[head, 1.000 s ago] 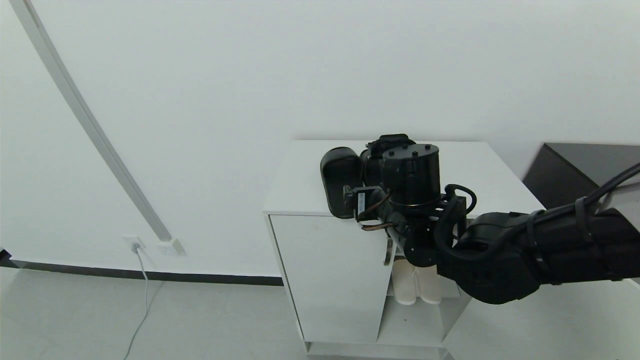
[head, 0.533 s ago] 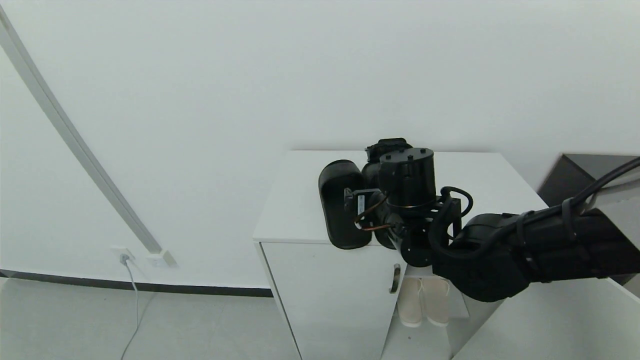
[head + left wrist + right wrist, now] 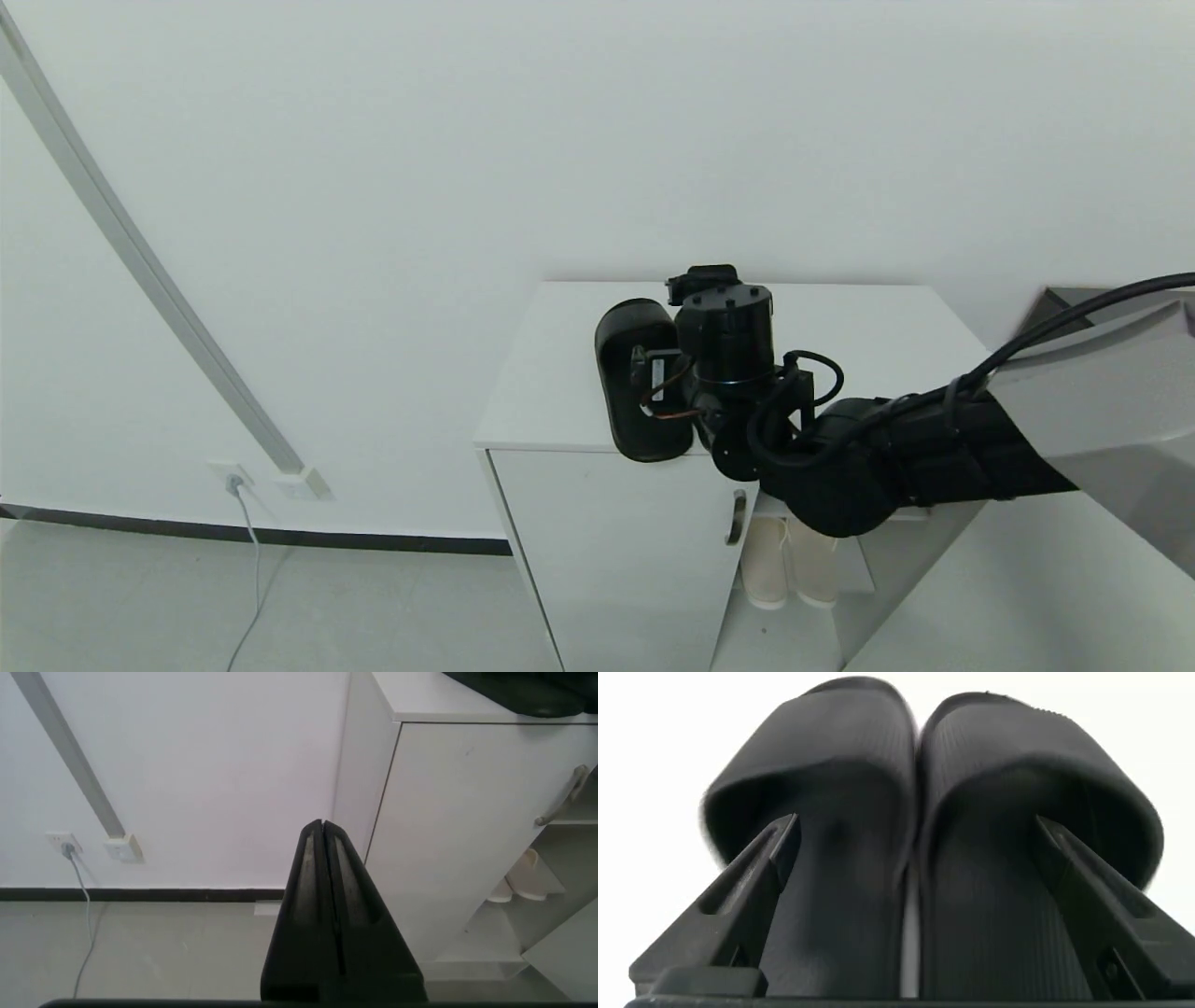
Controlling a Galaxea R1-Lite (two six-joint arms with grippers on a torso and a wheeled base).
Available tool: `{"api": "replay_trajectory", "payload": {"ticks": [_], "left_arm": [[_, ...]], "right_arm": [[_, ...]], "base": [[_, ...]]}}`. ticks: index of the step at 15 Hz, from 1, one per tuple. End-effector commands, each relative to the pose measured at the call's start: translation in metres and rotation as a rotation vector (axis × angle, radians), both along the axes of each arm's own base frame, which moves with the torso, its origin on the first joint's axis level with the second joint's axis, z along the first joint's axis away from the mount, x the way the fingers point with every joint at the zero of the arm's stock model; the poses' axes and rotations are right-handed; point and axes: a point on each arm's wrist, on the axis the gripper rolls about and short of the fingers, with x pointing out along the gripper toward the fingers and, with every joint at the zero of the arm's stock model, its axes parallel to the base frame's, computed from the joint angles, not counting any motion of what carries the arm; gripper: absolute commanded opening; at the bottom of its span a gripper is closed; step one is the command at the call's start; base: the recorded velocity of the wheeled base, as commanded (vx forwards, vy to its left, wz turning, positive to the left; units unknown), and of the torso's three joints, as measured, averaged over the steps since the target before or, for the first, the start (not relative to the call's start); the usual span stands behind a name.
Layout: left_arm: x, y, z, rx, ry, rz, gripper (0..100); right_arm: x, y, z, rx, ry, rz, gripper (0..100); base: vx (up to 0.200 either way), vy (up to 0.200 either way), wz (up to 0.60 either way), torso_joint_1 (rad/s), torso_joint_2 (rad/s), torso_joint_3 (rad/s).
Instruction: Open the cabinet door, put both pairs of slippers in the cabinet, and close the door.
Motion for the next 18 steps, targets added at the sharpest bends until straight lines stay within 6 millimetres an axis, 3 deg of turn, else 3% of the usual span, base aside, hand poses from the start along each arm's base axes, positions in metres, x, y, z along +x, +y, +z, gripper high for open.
{"api": "replay_trajectory", "payload": {"ticks": [1, 5, 12, 13, 18], "left_arm": [[0.000, 0.000, 0.000, -0.001, 0.001, 0.000, 0], [0.000, 0.000, 0.000, -0.001, 0.001, 0.000, 0], [0.000, 0.000, 0.000, -0.002, 0.001, 0.020, 0], [0.000, 0.000, 0.000, -0.002, 0.001, 0.019, 0], [0.000, 0.000, 0.000, -0.002, 0.001, 0.020, 0]], "right_arm": [[0.018, 0.004, -0.014, -0.013, 0.008, -0.018, 100], [0.039, 0.005, -0.013, -0.011, -0.022, -0.044, 100], [0.051, 0.012, -0.016, -0.024, -0.041, -0.046, 100], [0.052, 0.012, -0.014, -0.020, -0.046, -0.046, 0], [0.051, 0.012, -0.009, -0.016, -0.056, -0.046, 0]], "base": [[0.000, 0.000, 0.00, 0.000, 0.00, 0.000], [0.000, 0.000, 0.00, 0.000, 0.00, 0.000], [0.000, 0.000, 0.00, 0.000, 0.00, 0.000], [0.000, 0.000, 0.00, 0.000, 0.00, 0.000], [0.000, 0.000, 0.00, 0.000, 0.00, 0.000]]}}
